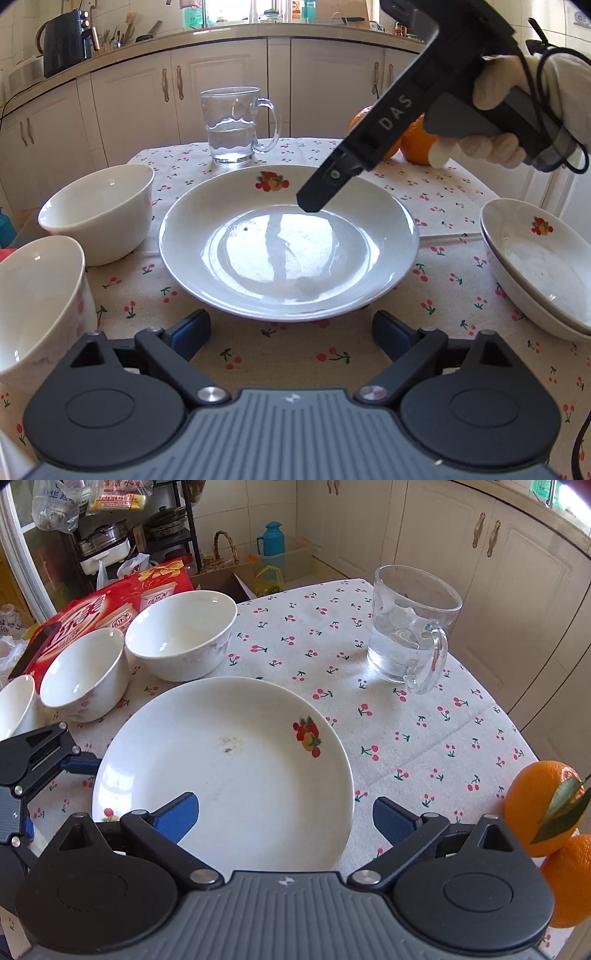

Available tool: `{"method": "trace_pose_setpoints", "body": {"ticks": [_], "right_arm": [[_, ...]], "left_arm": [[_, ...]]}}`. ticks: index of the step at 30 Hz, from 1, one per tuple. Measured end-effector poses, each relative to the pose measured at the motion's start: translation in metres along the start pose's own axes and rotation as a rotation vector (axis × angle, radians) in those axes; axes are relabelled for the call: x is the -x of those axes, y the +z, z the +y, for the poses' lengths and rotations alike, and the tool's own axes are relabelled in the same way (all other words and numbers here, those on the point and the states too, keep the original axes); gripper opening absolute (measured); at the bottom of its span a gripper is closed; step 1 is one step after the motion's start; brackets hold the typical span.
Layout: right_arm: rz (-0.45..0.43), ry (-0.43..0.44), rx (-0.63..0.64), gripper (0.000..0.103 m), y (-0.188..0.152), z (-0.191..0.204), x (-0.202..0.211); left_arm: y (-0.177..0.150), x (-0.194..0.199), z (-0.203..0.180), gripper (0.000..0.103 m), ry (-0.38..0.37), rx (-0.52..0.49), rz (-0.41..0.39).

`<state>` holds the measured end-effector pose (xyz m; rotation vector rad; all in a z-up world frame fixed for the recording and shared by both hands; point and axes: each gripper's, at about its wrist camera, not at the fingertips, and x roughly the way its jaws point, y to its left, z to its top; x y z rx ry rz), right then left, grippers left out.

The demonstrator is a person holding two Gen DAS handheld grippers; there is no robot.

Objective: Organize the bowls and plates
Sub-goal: 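Close the right gripper on the plate rim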

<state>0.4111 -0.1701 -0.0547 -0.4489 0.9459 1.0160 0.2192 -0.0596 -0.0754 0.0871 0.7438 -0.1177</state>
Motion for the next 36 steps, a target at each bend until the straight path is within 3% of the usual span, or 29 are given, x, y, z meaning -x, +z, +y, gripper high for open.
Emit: {"method": "trace_pose_setpoints", "body": {"ticks": [8, 17, 36], "right_arm": [[0.027, 0.088, -0.024, 0.083, 0.018, -0.024, -0.024], [0.049, 0.159, -0.026, 0.071, 0.025, -0.031, -0.04], [0.035, 0.212, -0.079, 0.071, 0.015, -0.03, -0.033]], "left_arm": [[0.002, 0.0, -0.001, 0.086, -0.005, -0.014, -0.008], [0.004, -0.002, 0.0, 0.083, 0.005, -0.026, -0.014], [0.004, 0.004, 0.001, 0.081, -0.032, -0.064, 0.017]]}}
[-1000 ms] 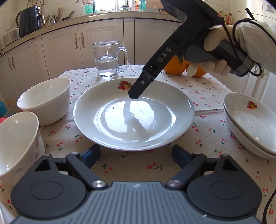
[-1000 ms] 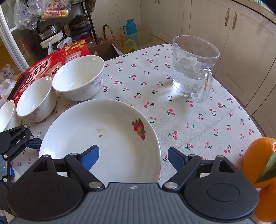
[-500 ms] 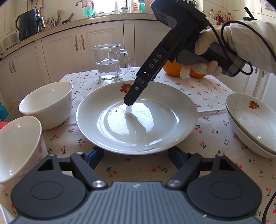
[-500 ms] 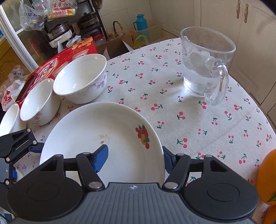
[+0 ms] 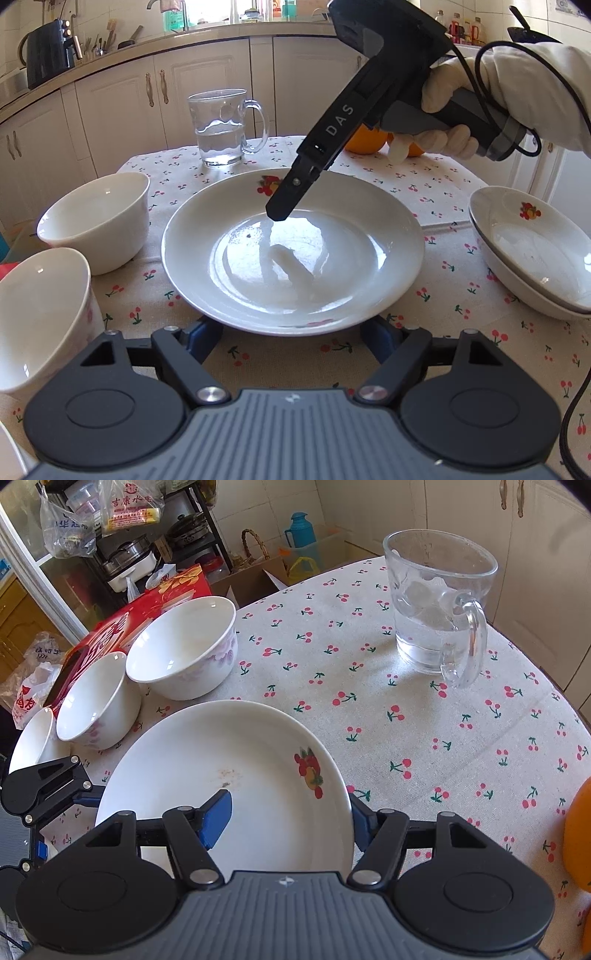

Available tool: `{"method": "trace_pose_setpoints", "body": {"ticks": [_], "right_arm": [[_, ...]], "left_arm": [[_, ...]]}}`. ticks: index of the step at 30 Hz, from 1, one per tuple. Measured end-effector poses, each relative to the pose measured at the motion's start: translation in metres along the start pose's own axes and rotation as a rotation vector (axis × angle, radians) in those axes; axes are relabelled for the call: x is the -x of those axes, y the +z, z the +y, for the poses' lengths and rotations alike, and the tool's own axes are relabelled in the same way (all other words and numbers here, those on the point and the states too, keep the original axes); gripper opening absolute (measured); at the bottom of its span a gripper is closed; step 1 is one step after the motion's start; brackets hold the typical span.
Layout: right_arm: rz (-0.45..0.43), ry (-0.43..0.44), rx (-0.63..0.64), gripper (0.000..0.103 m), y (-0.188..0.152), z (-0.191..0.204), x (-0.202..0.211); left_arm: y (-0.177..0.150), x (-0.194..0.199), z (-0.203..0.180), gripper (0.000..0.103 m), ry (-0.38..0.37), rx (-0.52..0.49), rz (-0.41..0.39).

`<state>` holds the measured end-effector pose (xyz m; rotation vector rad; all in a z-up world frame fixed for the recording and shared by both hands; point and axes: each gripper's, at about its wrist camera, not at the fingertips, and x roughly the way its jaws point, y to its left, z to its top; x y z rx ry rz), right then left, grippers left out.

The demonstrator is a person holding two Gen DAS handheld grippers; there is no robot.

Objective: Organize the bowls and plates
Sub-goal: 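Close the right gripper on the plate rim, then lift the plate with the right gripper and carry it toward the plate stack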

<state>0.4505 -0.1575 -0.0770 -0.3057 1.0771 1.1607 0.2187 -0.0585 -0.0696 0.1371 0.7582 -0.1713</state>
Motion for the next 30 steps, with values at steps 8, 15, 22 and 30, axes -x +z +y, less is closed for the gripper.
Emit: {"method": "trace_pose_setpoints", "body": {"ticks": [8, 15, 22, 30], "right_arm": [[-0.01, 0.018, -0.037, 0.071, -0.015, 0.011, 0.007], [-0.01, 0.026, -0.051, 0.071, -0.028, 0.029, 0.015], [-0.032, 0.018, -0.067, 0.071, -0.044, 0.051, 0.035], [-0.059, -0.016, -0.085, 0.071, -0.068, 0.074, 0.064]], "left_arm": [[-0.006, 0.013, -0.001, 0.081, -0.027, -0.025, 0.027], [-0.011, 0.031, -0.006, 0.08, -0.048, -0.053, 0.049], [-0.013, 0.055, -0.012, 0.08, -0.071, -0.089, 0.047], [-0.011, 0.079, -0.028, 0.08, -0.112, -0.134, 0.027]]}}
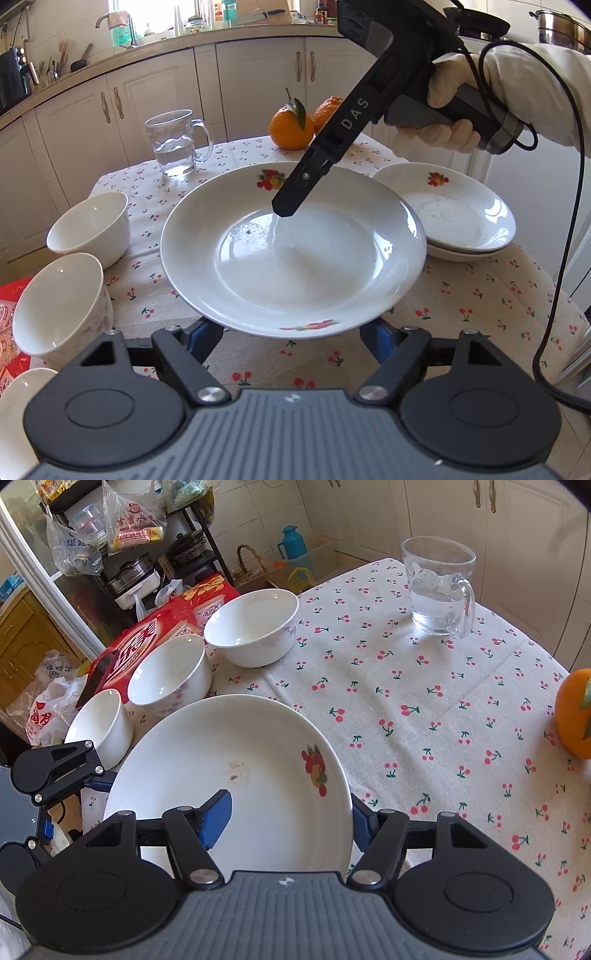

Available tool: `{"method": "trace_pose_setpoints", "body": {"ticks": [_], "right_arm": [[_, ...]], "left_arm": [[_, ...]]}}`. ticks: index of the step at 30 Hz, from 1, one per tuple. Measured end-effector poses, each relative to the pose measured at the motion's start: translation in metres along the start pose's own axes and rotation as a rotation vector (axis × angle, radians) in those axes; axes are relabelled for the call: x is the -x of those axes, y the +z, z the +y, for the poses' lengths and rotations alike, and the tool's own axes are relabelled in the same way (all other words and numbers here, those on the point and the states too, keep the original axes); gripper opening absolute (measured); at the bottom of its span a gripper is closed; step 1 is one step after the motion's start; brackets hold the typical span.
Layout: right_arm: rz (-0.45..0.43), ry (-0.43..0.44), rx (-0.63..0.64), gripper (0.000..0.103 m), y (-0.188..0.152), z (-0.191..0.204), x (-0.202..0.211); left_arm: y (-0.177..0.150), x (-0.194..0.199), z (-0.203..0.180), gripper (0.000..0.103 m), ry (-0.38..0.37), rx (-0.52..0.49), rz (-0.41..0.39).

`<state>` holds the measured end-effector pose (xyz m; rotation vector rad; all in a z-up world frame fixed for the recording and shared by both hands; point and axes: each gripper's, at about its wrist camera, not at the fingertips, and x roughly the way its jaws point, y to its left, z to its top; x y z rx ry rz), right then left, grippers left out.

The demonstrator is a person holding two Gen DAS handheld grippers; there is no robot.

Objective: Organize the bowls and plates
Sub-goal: 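Lift the plate with the right gripper and carry it toward the plate stack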

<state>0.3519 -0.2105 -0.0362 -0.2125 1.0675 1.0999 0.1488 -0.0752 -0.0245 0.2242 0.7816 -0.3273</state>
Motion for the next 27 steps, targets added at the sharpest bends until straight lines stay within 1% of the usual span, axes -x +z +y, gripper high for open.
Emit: {"method": "trace_pose_setpoints", "body": {"ticks": [5, 12, 23, 27], "right_arm": [[-0.021, -0.024, -0.017, 0.071, -0.018, 0.008, 0.021], [-0.051, -0.063, -0.054, 0.071, -0.045, 0.008, 0.048], [-0.084, -0.135, -0.141, 0.071, -0.093, -0.011, 0.088], [-0.094, -0.152, -0.175, 0.071, -0.108, -0.021, 0.096]], "left_arm": [[0.0, 0.01, -0.012, 0.08, -0.033, -0.031, -0.008], [0.006, 0.013, -0.033, 0.08, -0.087, -0.083, -0.009], [0.023, -0.007, -0.067, 0.08, -0.191, -0.149, 0.005], [0.029, -0.016, -0.077, 0.08, -0.216, -0.171, 0.011]]}}
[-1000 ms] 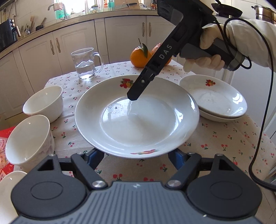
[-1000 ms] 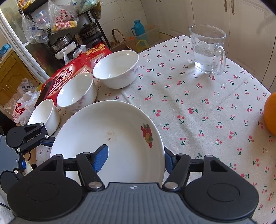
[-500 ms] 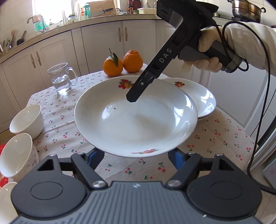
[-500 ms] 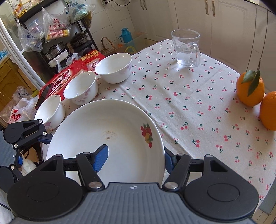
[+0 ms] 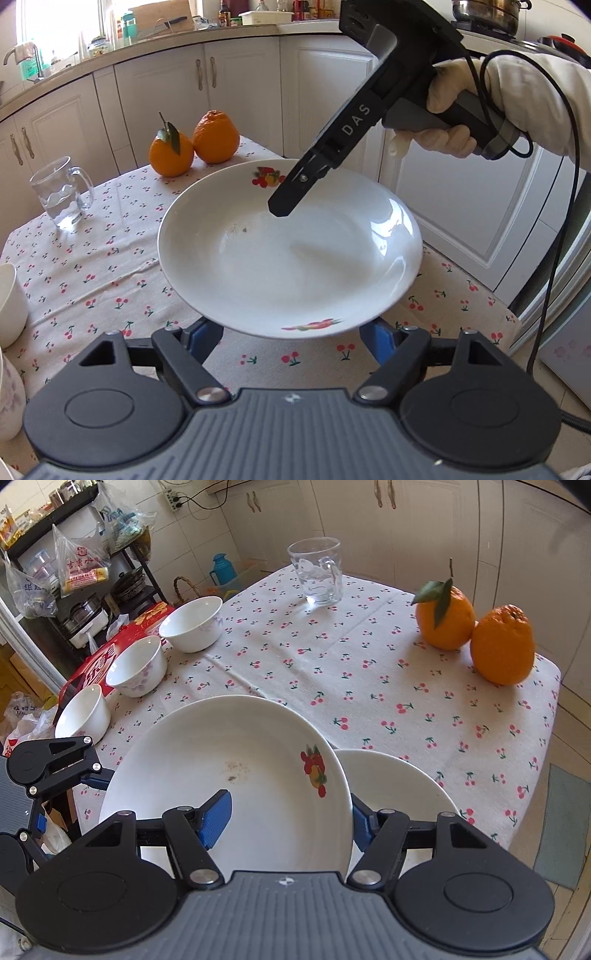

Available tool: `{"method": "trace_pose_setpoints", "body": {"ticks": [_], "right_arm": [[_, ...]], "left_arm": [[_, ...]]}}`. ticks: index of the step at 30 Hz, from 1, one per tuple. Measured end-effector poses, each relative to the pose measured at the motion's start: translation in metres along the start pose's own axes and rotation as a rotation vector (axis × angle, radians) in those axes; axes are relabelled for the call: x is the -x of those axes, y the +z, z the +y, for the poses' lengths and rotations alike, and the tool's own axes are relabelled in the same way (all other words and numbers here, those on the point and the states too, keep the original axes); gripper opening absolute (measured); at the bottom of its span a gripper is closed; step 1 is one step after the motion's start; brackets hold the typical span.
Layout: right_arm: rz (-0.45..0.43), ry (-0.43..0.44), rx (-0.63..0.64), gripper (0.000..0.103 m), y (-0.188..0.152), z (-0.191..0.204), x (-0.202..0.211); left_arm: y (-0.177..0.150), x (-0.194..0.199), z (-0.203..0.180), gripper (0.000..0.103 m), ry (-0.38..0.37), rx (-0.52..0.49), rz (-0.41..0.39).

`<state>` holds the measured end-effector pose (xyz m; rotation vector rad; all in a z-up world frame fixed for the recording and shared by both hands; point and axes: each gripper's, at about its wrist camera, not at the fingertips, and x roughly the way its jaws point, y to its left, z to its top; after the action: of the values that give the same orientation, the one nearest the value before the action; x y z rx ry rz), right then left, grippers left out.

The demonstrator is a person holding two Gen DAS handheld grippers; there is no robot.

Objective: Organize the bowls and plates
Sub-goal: 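Lift the plate with the right gripper and carry it toward the plate stack, then lower the held plate onto the plate stack with the right gripper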

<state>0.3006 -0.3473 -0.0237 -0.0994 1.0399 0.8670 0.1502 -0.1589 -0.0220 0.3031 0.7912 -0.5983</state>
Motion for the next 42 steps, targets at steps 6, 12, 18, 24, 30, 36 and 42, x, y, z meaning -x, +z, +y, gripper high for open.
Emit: {"method": "trace_pose_setpoints", "body": {"ticks": [6, 12, 18, 24, 30, 36, 42], "right_arm": [[-0.009, -0.014, -0.041, 0.071, -0.015, -0.02, 0.005], [-0.014, -0.016, -0.06, 0.071, -0.022, -0.033, 0.005], [-0.013, -0.013, -0.075, 0.071, -0.027, -0.044, 0.0], [-0.008, -0.016, -0.089, 0.071, -0.032, -0.053, -0.003], [0.0, -0.035, -0.096, 0.071, -0.035, -0.055, -0.004], [0.005, -0.053, -0.105, 0.071, -0.04, -0.056, 0.001], [0.014, -0.075, -0.114, 0.071, -0.045, -0.056, 0.006]], "left_arm": [[0.008, -0.013, -0.008, 0.08, -0.021, -0.026, 0.011], [0.014, -0.022, -0.012, 0.08, -0.03, -0.033, 0.016], [0.017, -0.028, -0.011, 0.08, -0.032, -0.031, 0.019], [0.02, -0.031, -0.01, 0.08, -0.028, -0.04, 0.014], [0.021, -0.034, -0.007, 0.08, -0.03, -0.042, 0.008], [0.021, -0.037, -0.006, 0.081, -0.041, -0.052, 0.008], [0.021, -0.039, -0.004, 0.081, -0.057, -0.053, 0.003]]}}
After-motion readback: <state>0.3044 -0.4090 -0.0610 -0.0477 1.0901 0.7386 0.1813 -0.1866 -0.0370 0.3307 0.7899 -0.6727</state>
